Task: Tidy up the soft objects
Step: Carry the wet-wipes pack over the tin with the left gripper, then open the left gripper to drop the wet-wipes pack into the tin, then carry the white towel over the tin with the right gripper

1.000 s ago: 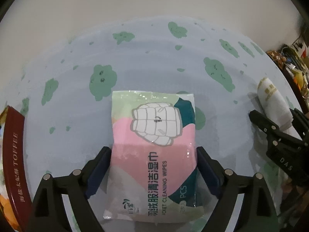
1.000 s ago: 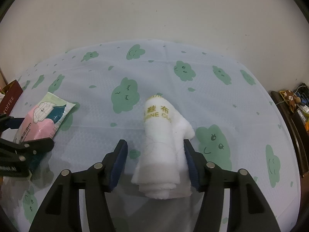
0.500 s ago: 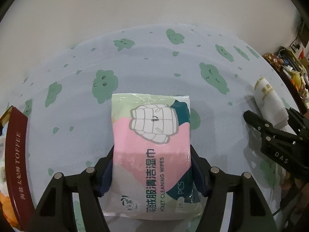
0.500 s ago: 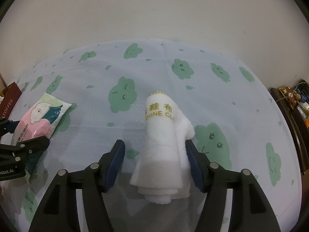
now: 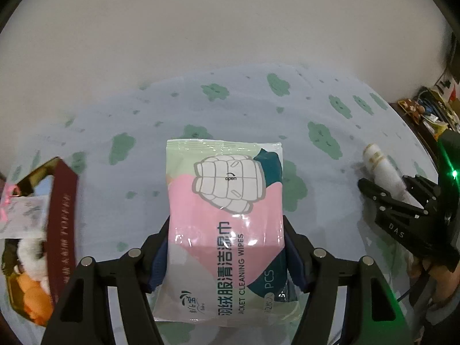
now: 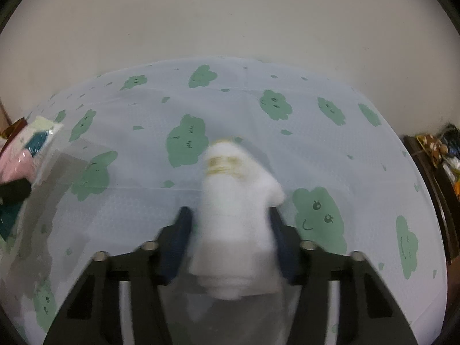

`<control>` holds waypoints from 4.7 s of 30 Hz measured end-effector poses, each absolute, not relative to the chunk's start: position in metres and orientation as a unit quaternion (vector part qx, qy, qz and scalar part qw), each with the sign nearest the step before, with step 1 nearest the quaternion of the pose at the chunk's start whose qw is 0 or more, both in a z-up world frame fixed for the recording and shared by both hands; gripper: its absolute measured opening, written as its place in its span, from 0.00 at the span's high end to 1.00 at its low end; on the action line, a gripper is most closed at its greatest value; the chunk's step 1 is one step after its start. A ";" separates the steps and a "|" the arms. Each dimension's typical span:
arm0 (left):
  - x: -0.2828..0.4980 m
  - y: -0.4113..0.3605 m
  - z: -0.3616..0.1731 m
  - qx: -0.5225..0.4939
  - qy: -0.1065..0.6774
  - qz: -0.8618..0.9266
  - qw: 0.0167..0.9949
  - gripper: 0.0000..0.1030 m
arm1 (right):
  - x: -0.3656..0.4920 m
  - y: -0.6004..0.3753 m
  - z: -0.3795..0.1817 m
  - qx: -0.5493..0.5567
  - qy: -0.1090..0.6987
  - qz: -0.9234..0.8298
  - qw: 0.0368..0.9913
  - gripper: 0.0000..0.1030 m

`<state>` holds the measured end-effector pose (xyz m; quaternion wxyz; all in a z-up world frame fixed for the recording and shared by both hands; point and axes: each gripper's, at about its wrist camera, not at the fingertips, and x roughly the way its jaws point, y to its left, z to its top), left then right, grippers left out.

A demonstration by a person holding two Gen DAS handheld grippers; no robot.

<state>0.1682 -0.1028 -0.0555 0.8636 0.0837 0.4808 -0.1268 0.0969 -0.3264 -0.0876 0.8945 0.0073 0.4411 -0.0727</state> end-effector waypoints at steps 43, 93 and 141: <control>0.170 0.139 0.014 -0.013 0.443 0.103 0.890 0.33 | 0.097 -0.319 -0.087 -0.003 0.441 -0.068 0.895 0.71; 0.134 0.179 0.012 -0.003 0.440 0.105 0.892 0.28 | 0.097 -0.320 -0.089 -0.003 0.441 -0.069 0.895 0.69; 0.059 0.245 -0.023 -0.040 0.404 0.189 0.894 0.28 | 0.114 -0.093 -0.008 -0.032 0.414 0.139 0.899 0.80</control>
